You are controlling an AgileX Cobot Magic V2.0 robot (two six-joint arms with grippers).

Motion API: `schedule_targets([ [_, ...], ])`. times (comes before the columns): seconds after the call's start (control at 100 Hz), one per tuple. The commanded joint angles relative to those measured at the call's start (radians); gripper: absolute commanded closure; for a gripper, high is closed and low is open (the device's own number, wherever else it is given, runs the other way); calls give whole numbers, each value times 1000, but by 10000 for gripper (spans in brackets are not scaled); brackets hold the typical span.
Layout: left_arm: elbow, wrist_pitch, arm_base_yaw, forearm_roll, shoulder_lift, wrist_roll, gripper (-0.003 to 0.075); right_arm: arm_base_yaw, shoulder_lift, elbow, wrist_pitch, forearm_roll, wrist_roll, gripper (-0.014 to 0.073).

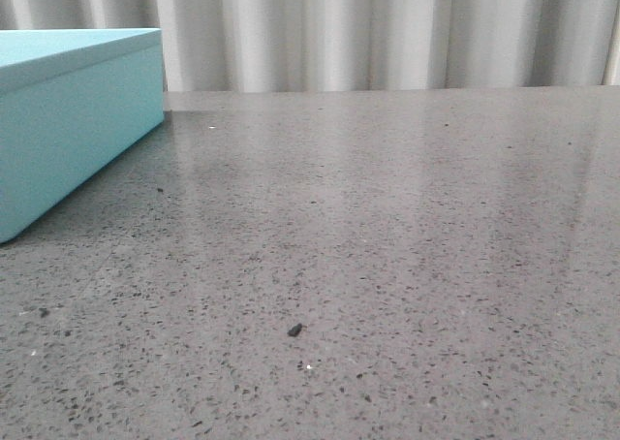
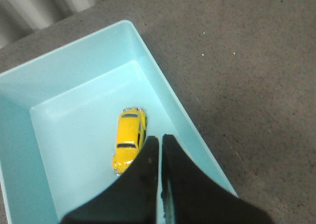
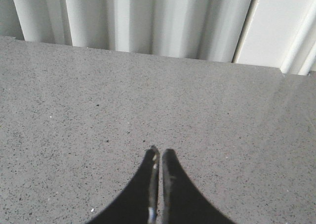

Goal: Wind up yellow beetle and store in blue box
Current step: 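Open the left gripper and raise it out of the box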

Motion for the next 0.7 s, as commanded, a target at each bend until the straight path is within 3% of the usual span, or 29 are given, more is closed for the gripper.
schedule_targets([
  [0.0, 54, -82, 4, -28, -93, -11, 741, 1, -15, 6, -130, -14, -11, 655],
  [0.36, 484, -394, 4, -27, -493, -11, 741, 1, -17, 74, -298, -14, 9, 655],
  [0.69, 827, -567, 4, -19, -849, -13, 741, 1, -15, 226, -484, 28, 10, 655],
])
